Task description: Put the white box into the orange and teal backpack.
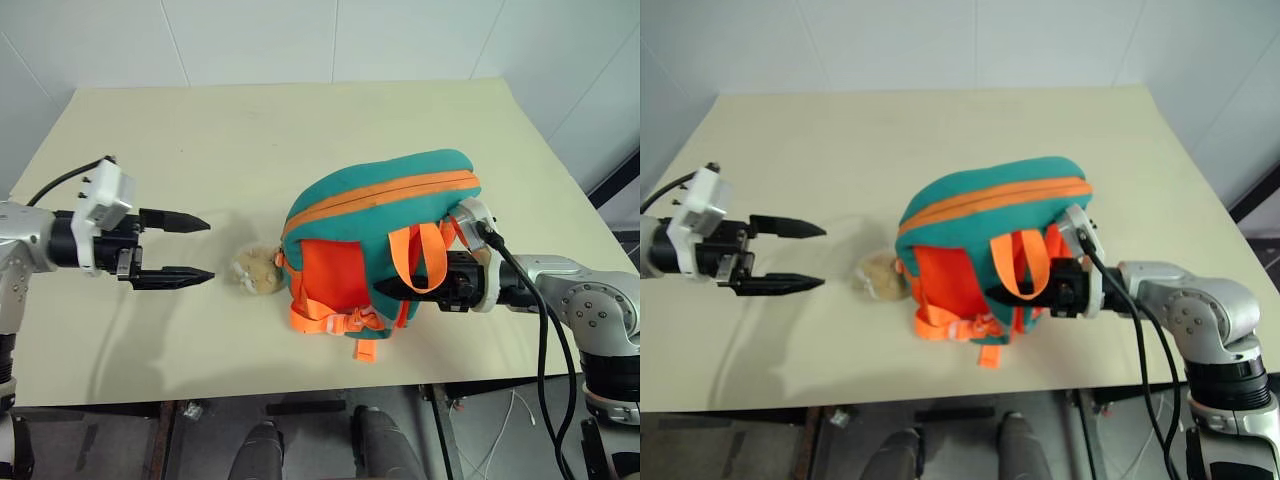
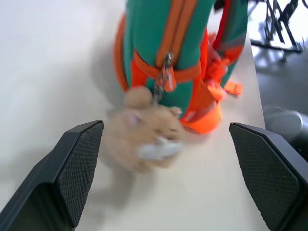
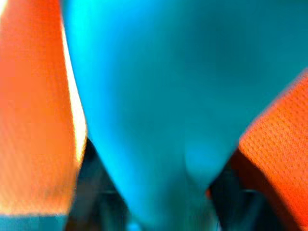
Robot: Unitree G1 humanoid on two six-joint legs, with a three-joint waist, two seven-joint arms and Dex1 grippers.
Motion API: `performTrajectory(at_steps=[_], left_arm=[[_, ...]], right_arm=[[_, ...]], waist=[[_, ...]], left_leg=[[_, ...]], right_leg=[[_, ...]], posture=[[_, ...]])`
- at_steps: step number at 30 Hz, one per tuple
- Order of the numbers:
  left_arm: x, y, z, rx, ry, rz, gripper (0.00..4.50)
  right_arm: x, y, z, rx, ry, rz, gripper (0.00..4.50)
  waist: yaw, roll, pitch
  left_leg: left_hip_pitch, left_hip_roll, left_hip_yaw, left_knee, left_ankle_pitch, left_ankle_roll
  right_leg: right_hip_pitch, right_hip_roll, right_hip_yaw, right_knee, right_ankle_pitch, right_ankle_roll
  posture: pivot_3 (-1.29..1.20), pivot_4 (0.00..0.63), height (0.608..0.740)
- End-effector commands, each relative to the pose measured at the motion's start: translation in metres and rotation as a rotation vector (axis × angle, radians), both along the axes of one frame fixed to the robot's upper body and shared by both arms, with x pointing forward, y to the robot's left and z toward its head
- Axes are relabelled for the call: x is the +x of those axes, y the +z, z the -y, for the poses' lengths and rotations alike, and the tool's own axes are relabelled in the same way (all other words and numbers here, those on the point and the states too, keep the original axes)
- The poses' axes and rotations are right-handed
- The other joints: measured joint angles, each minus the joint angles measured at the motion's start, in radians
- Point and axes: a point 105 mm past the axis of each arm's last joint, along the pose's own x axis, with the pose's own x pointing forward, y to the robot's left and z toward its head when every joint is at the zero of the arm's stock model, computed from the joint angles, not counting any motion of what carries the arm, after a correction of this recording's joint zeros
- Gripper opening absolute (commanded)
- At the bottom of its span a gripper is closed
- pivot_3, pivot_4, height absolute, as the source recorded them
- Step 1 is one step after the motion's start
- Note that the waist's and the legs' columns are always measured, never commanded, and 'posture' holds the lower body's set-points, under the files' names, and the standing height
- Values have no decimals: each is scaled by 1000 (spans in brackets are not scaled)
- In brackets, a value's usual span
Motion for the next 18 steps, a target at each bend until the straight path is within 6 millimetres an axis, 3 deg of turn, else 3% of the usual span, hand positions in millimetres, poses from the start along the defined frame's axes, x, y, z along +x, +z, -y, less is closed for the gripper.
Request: performTrajectory(at_steps=[1, 4, 11, 18], left_arm=[[-8, 8, 6, -64, -24, 46, 4500], [-9, 10, 10, -105, -26, 48, 4500], [-6, 2, 8, -121, -17, 47, 4500], [-1, -3, 3, -135, 4, 79, 4500]], right_arm=[[0, 5, 1, -76, -4, 155, 3574], [-5, -4, 3, -199, 28, 317, 4485], [2, 0, 26, -290, -58, 547, 4485], [-2, 7, 80, -383, -216, 613, 4485]], waist=[[1, 0, 0], [5, 0, 0], [11, 0, 0], [27, 0, 0]], left_leg=[[0, 0, 0, 0, 0, 0], [-1, 0, 0, 1, 0, 0], [-1, 0, 1, 1, 0, 0], [-1, 0, 1, 1, 0, 0]], right_leg=[[0, 0, 0, 0, 0, 0], [0, 0, 0, 0, 0, 0], [0, 0, 0, -1, 0, 0], [0, -1, 0, -2, 0, 0]], posture=[[0, 150, 740], [0, 150, 740], [0, 150, 740], [0, 150, 740]])
